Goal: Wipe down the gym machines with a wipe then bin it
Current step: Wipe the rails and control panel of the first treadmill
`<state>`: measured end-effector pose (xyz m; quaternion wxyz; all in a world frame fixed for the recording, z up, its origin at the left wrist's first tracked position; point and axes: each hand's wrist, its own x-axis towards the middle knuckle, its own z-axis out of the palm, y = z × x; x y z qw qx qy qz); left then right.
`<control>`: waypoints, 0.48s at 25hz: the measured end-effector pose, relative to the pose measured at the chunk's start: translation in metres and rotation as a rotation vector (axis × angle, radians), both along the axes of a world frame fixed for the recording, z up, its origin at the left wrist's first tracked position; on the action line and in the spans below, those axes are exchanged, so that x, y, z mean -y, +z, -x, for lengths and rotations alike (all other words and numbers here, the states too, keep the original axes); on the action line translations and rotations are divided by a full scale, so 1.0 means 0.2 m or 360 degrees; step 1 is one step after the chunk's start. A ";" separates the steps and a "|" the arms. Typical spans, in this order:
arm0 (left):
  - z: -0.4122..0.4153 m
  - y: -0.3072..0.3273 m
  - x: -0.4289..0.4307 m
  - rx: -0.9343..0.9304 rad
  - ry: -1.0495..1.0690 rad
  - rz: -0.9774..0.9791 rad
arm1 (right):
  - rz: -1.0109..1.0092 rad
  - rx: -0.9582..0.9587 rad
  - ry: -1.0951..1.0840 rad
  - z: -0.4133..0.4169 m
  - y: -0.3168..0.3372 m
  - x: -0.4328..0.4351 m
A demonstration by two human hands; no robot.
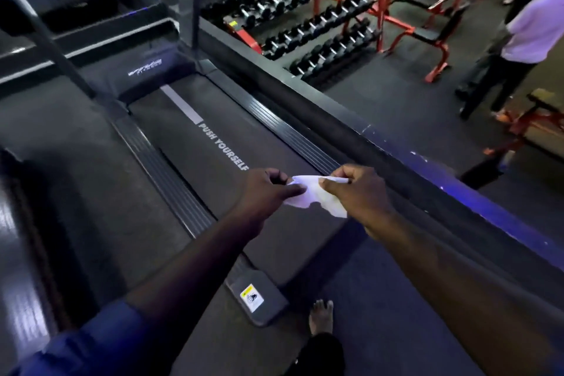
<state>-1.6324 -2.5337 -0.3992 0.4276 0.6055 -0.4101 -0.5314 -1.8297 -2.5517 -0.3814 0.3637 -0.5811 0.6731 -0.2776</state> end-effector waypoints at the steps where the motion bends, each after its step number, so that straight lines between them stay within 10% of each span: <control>1: 0.02 0.01 0.10 -0.0054 0.0017 -0.0010 | -0.0014 0.0051 0.0066 -0.03 -0.01 0.10; 8: -0.06 0.38 0.82 -0.0172 0.0182 0.0078 | -0.0553 0.0980 0.0406 -0.19 0.32 0.95; 12: -0.20 0.53 1.09 0.0087 0.0321 0.0211 | -0.0618 0.0930 0.0793 -0.38 0.55 1.36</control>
